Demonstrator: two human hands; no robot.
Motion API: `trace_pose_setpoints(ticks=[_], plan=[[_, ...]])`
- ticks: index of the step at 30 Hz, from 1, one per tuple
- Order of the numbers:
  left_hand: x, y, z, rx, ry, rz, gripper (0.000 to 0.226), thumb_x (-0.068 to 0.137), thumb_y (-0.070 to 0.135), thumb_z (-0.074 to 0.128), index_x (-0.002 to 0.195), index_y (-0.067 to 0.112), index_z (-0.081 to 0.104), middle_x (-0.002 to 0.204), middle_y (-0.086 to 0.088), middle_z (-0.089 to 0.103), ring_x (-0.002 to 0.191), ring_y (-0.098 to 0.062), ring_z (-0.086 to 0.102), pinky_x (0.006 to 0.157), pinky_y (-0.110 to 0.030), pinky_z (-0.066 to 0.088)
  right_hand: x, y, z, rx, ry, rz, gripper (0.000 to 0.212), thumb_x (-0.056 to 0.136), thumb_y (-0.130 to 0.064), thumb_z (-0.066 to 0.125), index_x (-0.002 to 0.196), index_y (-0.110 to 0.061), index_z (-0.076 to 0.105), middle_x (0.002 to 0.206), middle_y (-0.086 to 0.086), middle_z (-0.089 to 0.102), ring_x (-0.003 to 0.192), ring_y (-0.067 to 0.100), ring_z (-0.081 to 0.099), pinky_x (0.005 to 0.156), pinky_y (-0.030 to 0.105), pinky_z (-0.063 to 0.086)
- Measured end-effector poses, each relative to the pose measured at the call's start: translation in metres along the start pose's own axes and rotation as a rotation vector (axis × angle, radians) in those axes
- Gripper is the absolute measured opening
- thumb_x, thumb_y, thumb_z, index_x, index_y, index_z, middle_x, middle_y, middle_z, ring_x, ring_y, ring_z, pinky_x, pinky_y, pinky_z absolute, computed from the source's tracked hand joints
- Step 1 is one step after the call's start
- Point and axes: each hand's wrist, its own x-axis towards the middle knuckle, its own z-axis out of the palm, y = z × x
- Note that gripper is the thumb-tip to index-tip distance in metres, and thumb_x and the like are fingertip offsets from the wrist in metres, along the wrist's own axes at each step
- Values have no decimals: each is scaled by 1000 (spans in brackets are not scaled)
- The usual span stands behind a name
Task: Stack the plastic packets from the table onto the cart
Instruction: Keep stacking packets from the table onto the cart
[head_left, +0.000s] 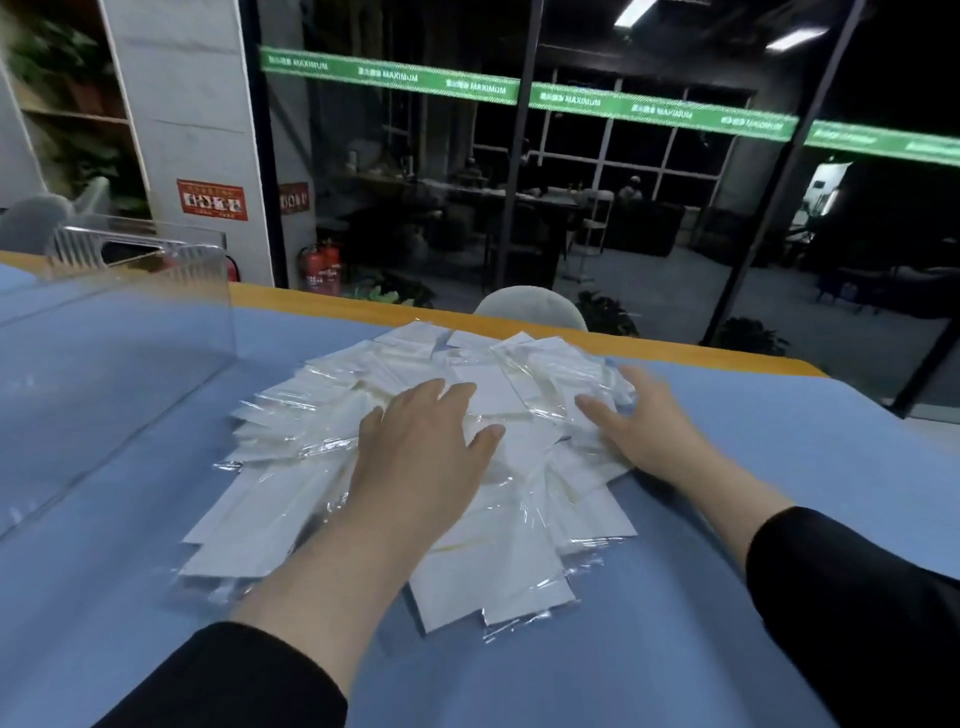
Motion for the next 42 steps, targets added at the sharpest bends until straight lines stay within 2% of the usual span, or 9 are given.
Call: trace_pose_setpoints(ticks=[8,10,17,26,29,32,34,38,42], plan=[[5,-4,2,52,-40,-21,59,100,64,33,154,41,29,167,9,19,153,-13,15,123,-41,16,93,-3,8,-7,-22,222,117,71,-87,57,157,-15,25,157,8,40,139,33,43,104,43,40],[5,-5,3,37,-42,-25,59,100,65,33,154,42,28,167,10,17,154,-12,12,124,-41,14,105,-6,11,-39,-79,217,117,68,-90,56,155,-16,29,153,7,45,134,32,47,105,44,41],[6,-8,8,51,-77,-10,63,100,65,33,157,40,22,168,9,14,154,-12,9,124,-42,13,114,-17,24,-120,-174,47,85,81,-70,67,147,-20,46,142,-1,54,126,26,53,90,34,40],[3,-6,6,-2,-97,19,74,97,68,36,160,38,13,169,10,13,154,-10,10,125,-41,12,68,-27,25,-21,-197,-117,61,84,-45,78,136,-23,54,133,-4,59,113,15,56,90,30,43],[1,-4,3,-30,-115,24,79,96,70,37,161,38,6,169,12,10,155,-9,7,125,-42,11,38,-31,18,59,-198,-120,48,84,-37,79,125,-27,56,121,-3,62,95,14,64,72,27,53],[0,-1,-2,-73,-107,33,80,95,70,39,161,37,7,169,12,11,155,-9,9,125,-43,12,6,-33,5,156,-183,-138,31,86,-26,79,110,-26,58,98,-2,66,64,9,62,50,22,49],[-2,1,-7,-98,-90,39,80,96,69,39,161,36,9,168,13,14,154,-10,13,125,-40,14,-14,-32,-7,240,-151,-168,24,86,-19,78,100,-26,60,90,5,66,59,8,58,54,26,50],[-8,7,-20,-133,-27,64,74,97,65,39,161,35,15,166,15,20,152,-9,18,123,-35,17,-50,-26,-44,421,-51,-236,27,87,-14,78,102,-33,64,99,3,72,83,24,72,75,50,61],[-18,16,-28,-239,105,137,72,93,66,40,157,37,29,161,18,32,146,-3,27,117,-25,21,-86,-8,-92,529,41,-289,29,87,-9,77,106,-27,64,105,3,72,90,29,73,73,43,62]])
